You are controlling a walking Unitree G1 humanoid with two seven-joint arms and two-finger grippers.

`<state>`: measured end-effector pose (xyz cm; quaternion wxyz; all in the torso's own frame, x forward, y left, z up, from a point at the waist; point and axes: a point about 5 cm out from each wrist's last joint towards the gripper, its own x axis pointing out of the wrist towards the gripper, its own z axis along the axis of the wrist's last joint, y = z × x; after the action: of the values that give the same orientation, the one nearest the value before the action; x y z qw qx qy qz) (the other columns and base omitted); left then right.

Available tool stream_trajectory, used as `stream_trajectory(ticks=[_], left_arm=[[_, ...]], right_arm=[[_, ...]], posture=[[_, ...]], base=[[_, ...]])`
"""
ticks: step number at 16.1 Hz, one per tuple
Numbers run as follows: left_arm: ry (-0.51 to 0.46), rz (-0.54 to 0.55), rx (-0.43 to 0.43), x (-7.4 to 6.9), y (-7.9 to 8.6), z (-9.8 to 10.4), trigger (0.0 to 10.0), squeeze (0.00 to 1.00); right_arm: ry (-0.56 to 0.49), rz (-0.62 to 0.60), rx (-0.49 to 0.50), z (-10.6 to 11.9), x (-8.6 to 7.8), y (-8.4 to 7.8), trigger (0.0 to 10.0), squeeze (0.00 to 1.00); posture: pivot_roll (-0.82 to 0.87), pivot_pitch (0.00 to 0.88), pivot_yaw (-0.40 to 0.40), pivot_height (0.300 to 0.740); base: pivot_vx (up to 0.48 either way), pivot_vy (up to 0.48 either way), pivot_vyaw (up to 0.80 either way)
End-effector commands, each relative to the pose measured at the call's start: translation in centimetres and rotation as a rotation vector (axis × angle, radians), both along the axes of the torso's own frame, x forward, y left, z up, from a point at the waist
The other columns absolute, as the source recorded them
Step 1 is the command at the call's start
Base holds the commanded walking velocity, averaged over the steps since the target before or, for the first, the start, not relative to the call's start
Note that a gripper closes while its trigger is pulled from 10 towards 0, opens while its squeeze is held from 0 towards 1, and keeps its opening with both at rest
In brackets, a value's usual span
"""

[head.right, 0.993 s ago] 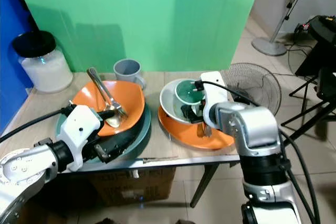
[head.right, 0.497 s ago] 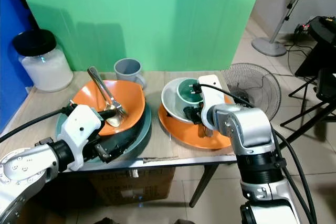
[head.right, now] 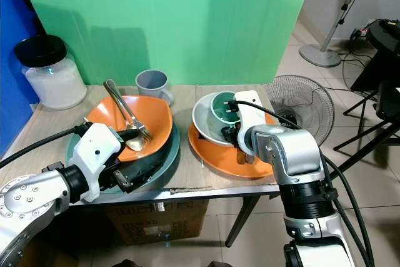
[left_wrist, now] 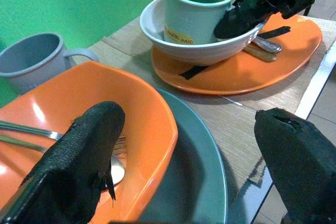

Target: Setting the table

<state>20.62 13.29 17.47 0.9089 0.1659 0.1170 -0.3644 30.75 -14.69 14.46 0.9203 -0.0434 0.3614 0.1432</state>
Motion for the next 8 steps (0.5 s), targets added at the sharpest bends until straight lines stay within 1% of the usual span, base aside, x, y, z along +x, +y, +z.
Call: stream_trajectory(ticks=[1, 5, 8], left_arm=[[-0.007, -0.01, 0.006, 0.1, -0.1, 0.2, 10.0, 0.0], [-0.01, -0.012, 0.004, 0.2, -0.2, 0.2, 10.0, 0.0], [-0.016, -0.011, 0.007, 0.3, -0.2, 0.2, 10.0, 0.0]], right_arm=[[-0.007, -0.011, 0.002, 0.2, 0.2, -0.2, 0.0, 0.0], [-0.019, -0.01, 0.01, 0.4, 0.3, -0.1, 0.0, 0.0], [-0.079, -0.003, 0.022, 1.5, 0.6, -0.1, 0.0, 0.0]], posture=[[-0.07, 0.0, -0.039, 0.74], [-0.07, 0.0, -0.04, 0.74], [-0.07, 0.0, -0.039, 0.74]], base=[[0.0, 0.0, 0.0], [0.0, 0.0, 0.0], [0.0, 0.0, 0.0]])
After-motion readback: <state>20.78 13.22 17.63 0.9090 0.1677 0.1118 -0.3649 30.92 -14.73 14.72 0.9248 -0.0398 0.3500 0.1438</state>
